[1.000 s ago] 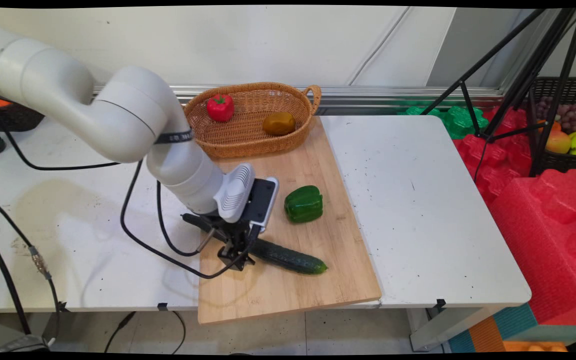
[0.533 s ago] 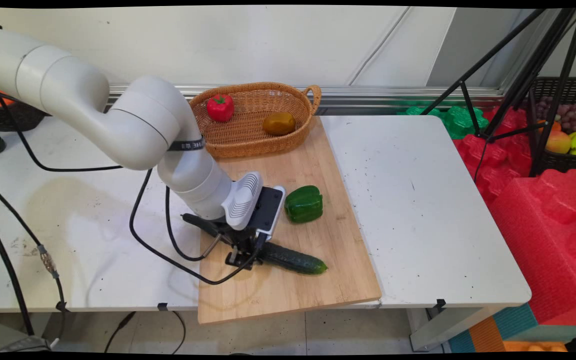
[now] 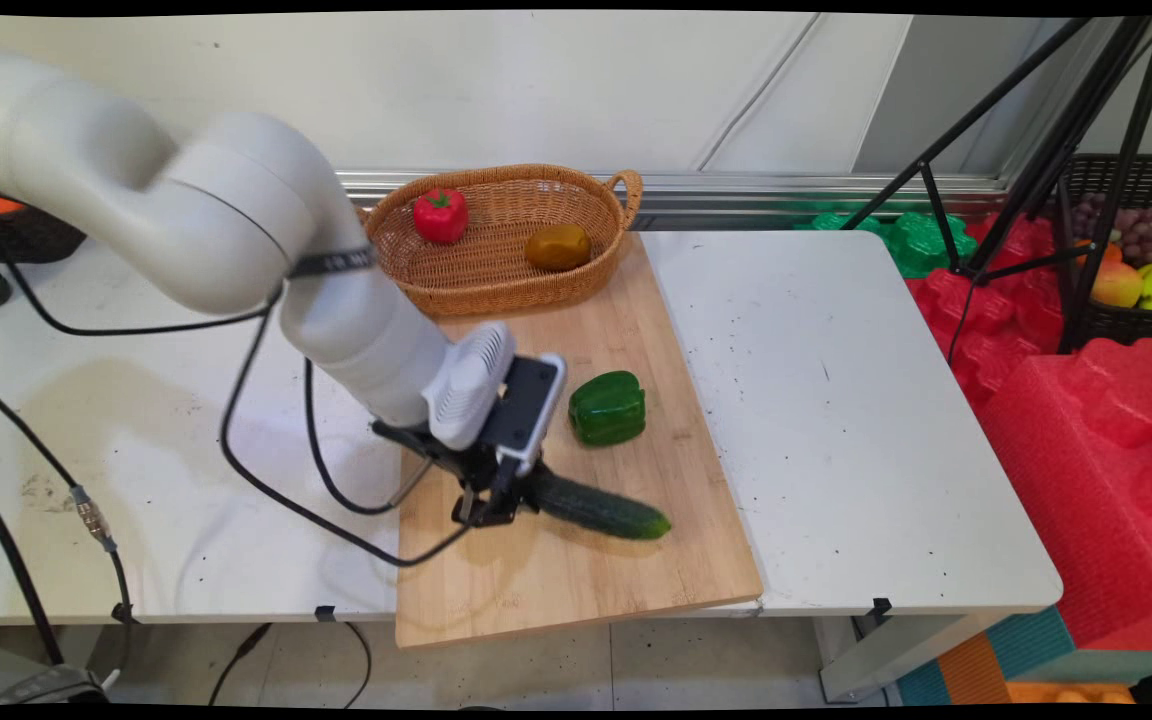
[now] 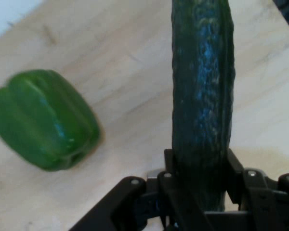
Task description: Place the picked object in the vegetable basket
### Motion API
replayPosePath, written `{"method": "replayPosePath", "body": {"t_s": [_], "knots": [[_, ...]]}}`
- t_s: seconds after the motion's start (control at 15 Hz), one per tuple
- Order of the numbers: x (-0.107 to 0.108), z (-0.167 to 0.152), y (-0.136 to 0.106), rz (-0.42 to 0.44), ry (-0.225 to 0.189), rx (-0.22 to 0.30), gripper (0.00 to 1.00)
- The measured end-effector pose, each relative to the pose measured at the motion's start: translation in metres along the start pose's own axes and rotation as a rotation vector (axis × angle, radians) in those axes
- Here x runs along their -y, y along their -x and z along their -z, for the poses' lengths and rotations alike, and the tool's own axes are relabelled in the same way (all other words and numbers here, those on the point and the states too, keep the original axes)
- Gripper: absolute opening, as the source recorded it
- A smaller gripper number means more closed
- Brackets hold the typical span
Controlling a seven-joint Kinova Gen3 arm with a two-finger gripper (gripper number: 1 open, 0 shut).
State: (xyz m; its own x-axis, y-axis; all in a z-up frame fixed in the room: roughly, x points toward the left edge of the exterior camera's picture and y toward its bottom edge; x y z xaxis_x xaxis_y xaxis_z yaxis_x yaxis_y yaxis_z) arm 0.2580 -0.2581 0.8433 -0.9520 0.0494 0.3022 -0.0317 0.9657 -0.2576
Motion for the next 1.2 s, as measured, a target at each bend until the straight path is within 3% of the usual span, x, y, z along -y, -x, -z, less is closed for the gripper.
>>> {"method": "replayPosePath", "body": {"t_s": [0.2, 0.27, 0.73, 1.0, 1.2], "knots": [[0.006, 0.03, 0.001, 0.035, -0.047, -0.052, 0.0], [0.012, 0.054, 0.004, 0.082, -0.089, -0.09, 0.0], [0.062, 0.13, 0.025, 0.365, -0.28, -0.232, 0.0], [0.104, 0.153, 0.043, 0.541, -0.398, -0.268, 0.0], [0.138, 0.158, 0.059, 0.662, -0.482, -0.266, 0.0]]}}
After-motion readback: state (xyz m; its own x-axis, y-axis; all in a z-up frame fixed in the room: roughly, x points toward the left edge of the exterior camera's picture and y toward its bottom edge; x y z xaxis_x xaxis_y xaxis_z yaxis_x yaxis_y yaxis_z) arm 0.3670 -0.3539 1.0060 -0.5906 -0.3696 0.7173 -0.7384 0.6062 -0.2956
